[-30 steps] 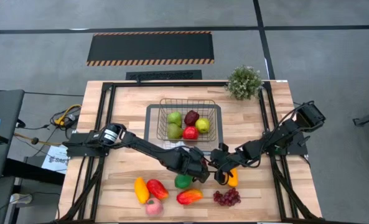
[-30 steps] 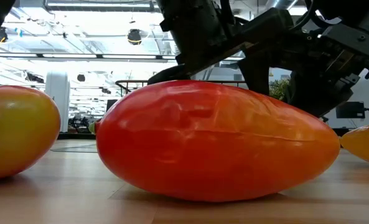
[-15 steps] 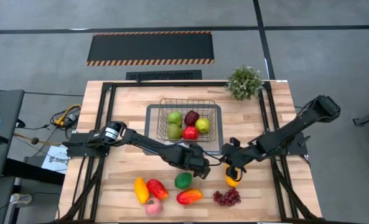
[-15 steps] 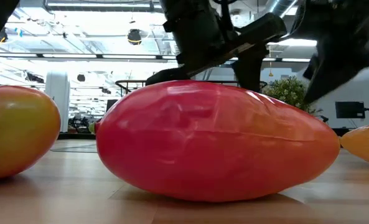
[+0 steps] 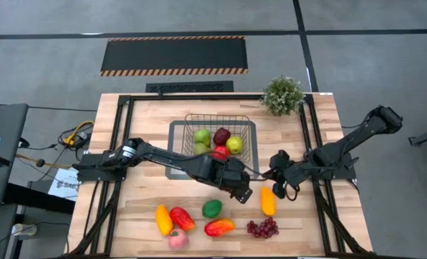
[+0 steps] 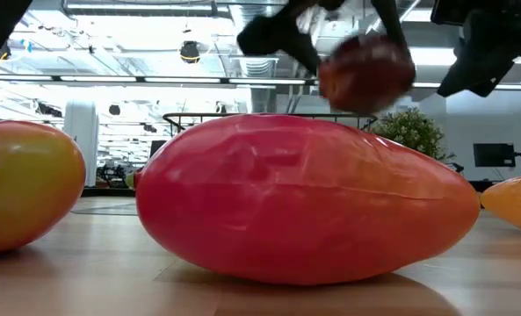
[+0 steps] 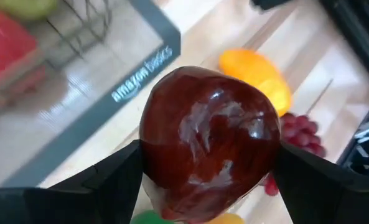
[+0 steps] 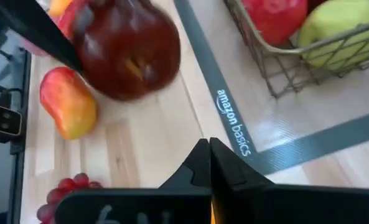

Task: Build produce basket
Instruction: Put the dark red apple into the bin

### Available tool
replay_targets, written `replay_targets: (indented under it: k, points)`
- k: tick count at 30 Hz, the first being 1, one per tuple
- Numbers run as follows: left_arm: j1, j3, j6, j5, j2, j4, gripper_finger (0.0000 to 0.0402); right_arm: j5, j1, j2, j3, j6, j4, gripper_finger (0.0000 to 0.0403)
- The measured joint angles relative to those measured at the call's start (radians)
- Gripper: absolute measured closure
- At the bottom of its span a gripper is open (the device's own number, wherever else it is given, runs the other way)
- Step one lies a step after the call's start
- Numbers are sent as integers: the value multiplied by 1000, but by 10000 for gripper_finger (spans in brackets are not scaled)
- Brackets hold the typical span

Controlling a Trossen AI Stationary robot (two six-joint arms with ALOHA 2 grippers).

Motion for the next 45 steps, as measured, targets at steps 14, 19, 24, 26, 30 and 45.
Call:
replay_targets:
  k: [14, 19, 24, 26, 30, 45]
  points:
    - [134, 153, -51, -340, -19, -200, 104, 35, 1, -16, 0, 43, -17, 396]
    - [150, 142, -80, -319, 27, -185, 104, 35, 0, -18, 0, 68, -32, 396]
    - [155, 141, -175, -321, 76, -200, 104, 35, 9, -14, 0, 90, -34, 396]
    - [155, 140, -193, -311, 89, -191, 104, 35, 10, -9, 1, 93, -33, 396]
    - [156, 141, -194, -304, 118, -155, 104, 35, 9, -10, 0, 95, -34, 396]
    - [168, 144, -243, -257, 164, -136, 59, 35, 9, -11, 0, 95, -23, 396]
